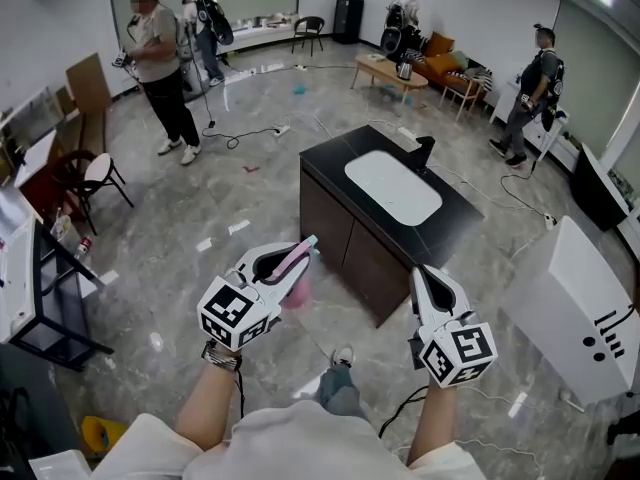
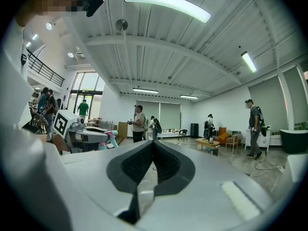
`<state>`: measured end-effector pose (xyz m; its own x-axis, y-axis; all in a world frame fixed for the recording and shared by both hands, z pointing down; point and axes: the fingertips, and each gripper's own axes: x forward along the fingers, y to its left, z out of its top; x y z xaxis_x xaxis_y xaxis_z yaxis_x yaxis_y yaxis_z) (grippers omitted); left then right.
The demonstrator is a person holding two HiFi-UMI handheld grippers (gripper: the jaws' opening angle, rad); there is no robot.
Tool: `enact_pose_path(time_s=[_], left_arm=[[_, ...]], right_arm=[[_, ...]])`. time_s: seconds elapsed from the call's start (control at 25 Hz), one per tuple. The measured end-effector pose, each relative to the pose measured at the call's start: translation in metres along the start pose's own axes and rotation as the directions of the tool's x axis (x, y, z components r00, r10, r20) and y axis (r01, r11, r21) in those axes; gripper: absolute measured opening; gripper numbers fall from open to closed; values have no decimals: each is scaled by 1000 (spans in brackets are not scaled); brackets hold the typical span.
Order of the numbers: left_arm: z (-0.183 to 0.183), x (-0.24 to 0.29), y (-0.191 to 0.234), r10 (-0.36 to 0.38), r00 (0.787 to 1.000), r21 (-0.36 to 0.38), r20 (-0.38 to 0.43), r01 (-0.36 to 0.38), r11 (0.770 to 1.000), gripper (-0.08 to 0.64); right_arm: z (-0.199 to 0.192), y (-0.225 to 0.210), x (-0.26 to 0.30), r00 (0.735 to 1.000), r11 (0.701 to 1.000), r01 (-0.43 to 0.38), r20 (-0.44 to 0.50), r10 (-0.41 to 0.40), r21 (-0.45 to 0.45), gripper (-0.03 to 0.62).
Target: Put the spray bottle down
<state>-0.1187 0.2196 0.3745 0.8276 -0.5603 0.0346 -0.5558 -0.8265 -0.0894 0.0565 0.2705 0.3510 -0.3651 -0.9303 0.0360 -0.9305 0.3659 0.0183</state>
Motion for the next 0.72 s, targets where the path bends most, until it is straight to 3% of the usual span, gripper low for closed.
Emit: enact_pose_path(time_s=[0.32, 0.72], left_arm=[[12, 94, 54, 29, 999, -3, 22, -29, 1000, 81], [22, 180, 98, 61, 998, -13, 25, -61, 998, 81]], right_arm=[[13, -82, 79, 999, 999, -33, 1, 33, -27, 8], [19, -164, 137, 999, 999, -43, -9, 42, -30, 8]])
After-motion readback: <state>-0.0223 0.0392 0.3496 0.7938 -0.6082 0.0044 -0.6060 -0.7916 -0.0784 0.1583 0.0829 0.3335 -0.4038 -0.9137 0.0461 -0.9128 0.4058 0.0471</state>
